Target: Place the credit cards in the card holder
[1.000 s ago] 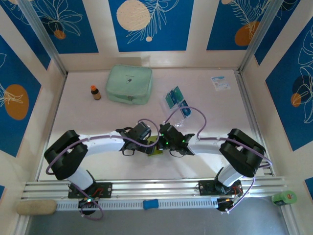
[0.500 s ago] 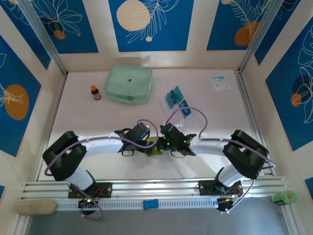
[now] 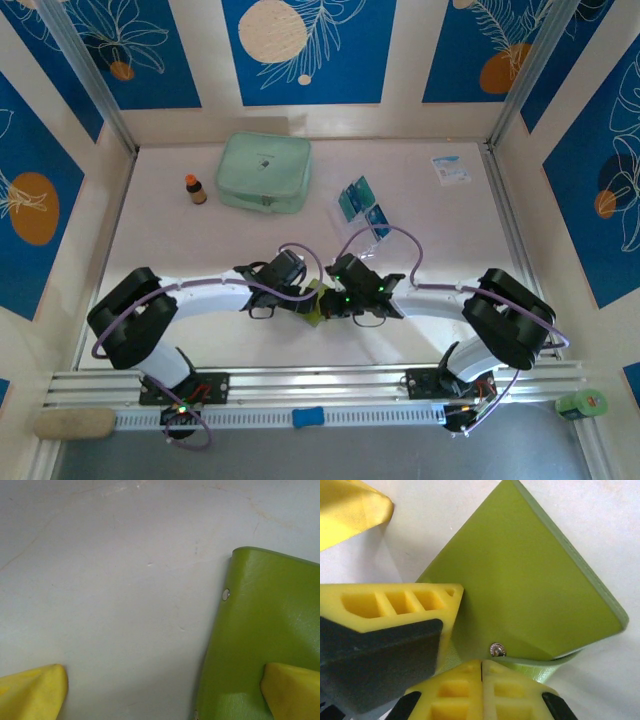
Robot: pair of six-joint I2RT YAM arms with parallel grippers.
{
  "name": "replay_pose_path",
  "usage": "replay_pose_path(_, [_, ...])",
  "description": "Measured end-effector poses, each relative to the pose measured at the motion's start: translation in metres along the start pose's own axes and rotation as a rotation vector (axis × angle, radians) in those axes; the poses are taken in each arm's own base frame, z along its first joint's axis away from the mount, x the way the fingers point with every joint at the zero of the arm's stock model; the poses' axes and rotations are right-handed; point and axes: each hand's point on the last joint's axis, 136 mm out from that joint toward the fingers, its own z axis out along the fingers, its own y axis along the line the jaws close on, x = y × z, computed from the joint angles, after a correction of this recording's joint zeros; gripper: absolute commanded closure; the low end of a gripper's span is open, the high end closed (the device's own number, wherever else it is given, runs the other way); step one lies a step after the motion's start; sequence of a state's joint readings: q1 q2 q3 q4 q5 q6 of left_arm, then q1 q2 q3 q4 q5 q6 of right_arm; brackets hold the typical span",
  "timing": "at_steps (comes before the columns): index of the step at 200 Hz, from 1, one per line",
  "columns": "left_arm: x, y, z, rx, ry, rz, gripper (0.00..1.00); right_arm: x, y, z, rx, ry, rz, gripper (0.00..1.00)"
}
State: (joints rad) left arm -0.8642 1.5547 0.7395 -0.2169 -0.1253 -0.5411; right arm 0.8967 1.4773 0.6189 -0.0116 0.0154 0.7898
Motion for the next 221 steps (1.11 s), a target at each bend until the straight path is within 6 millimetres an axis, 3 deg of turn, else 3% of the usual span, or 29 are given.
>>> replay_pose_path(52, [-0.002,-0.001,-0.002,0.004,-0.007,-0.005,0.0,-0.01,-0.011,-0.02,-0.021,-0.02,0.085,1.0])
replay_pose_path(118, [-0.004,-0.001,-0.005,0.013,-0.015,-0.035,0.0,-0.026,-0.04,-0.035,0.014,-0.038,0.177,1.0])
replay_pose_path(221, [-0.003,-0.005,-0.006,0.033,-0.005,-0.034,0.0,-0.04,-0.039,-0.045,-0.027,-0.031,0.166,1.0])
